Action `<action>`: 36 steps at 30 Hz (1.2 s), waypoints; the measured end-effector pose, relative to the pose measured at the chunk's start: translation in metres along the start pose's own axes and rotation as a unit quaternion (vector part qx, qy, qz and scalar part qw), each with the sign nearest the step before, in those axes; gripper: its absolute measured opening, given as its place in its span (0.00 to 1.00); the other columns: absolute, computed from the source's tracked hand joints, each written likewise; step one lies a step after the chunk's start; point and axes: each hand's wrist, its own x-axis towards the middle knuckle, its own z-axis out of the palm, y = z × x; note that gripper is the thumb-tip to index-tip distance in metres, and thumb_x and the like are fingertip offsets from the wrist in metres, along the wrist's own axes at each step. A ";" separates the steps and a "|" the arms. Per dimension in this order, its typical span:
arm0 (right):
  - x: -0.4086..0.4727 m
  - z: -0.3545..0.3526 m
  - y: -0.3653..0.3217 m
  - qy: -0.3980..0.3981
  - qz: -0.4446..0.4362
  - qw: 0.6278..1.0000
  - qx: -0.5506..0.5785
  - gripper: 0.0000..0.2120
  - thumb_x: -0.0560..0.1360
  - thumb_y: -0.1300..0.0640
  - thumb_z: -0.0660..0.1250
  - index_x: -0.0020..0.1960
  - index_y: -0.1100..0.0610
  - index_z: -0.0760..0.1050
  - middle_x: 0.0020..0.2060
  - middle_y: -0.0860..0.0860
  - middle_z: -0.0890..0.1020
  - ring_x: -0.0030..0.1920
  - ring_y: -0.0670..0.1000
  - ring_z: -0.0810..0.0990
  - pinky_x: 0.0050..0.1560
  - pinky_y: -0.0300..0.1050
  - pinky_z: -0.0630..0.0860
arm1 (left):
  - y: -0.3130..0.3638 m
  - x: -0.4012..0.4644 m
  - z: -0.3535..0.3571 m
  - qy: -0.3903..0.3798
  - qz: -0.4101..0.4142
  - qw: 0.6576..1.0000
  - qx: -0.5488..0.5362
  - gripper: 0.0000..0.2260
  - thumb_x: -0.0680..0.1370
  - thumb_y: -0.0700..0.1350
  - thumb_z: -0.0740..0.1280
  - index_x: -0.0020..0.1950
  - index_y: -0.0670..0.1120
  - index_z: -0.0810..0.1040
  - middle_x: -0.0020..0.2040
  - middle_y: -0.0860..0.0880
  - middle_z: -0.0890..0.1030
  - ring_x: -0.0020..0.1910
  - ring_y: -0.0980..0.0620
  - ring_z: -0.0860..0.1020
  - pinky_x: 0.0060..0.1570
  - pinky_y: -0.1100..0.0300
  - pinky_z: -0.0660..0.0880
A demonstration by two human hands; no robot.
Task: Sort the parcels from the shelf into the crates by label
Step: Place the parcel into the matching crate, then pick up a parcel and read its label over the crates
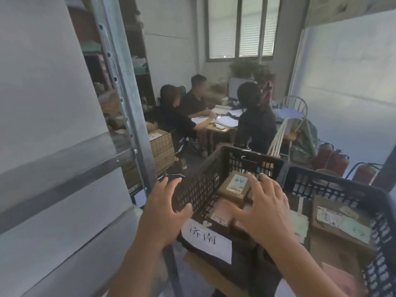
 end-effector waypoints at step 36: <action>-0.323 -0.024 -0.368 -0.182 -0.394 0.880 0.190 0.49 0.69 0.19 0.53 0.83 0.40 0.44 0.84 0.47 0.45 0.84 0.53 0.40 0.83 0.58 0.47 | -0.090 -0.479 -0.339 0.363 -0.264 0.880 0.154 0.31 0.77 0.60 0.68 0.77 0.69 0.59 0.70 0.72 0.65 0.64 0.69 0.64 0.60 0.62 0.66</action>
